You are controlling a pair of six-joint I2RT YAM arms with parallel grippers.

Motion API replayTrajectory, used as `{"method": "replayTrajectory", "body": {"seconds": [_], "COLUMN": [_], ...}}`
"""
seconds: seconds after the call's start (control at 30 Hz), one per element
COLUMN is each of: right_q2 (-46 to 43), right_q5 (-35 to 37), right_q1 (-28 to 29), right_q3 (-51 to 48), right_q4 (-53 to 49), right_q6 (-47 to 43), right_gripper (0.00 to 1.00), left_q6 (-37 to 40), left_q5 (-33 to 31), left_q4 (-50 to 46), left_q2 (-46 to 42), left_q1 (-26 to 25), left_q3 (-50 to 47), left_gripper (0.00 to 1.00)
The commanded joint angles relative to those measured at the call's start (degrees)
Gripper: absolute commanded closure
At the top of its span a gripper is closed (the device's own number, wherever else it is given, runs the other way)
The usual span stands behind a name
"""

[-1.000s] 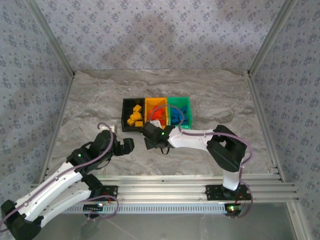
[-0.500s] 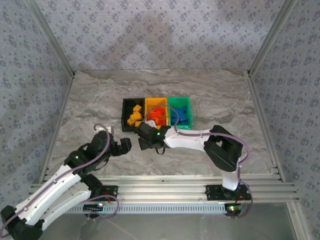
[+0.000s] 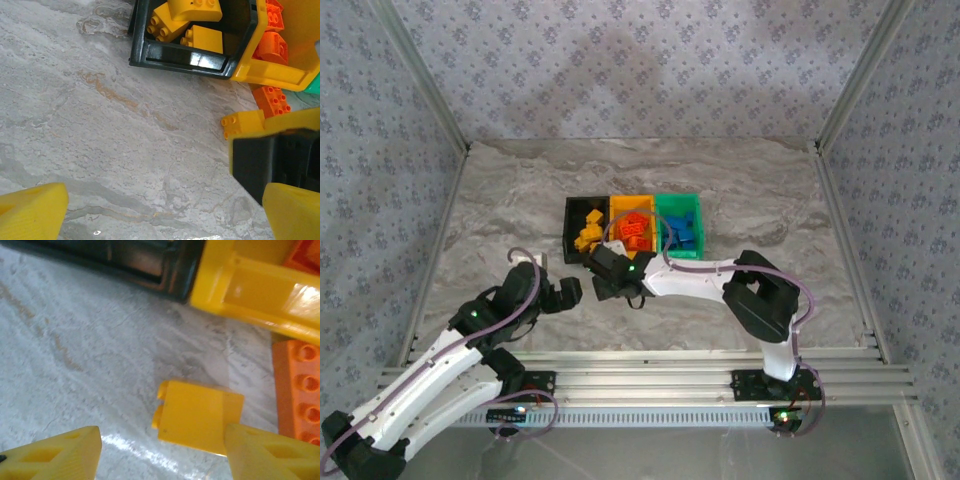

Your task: Sort the legos into containers by color

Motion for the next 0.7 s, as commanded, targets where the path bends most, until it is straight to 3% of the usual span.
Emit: {"method": "replayTrajectory", "body": {"seconds": [0.0,0.3,0.67], "right_q2": [-3.4,-0.8,7.5], "right_q5": [0.9,2.1,1.8], "right_q1": [0.6,-1.7,-2.0], "right_q3": [0.7,1.3,4.6], "right_q4": [-2.6,-4.1,-5.0], "right_q6": [-0.6,1.2,1.5], "right_gripper": [0.3,0.22,0.31], "left_q6": [0.8,0.8,0.0], "left_q5": [0.3,-0.4,-0.4], "left_q4": [-1.5,-2.4,-2.8], "left_q2": [-0.9,-2.4,-3.3], "left_q1": [0.6,0.7,0.9], "left_q3": [0.9,1.2,-0.5], "left_gripper": [0.0,0.0,0.0]}}
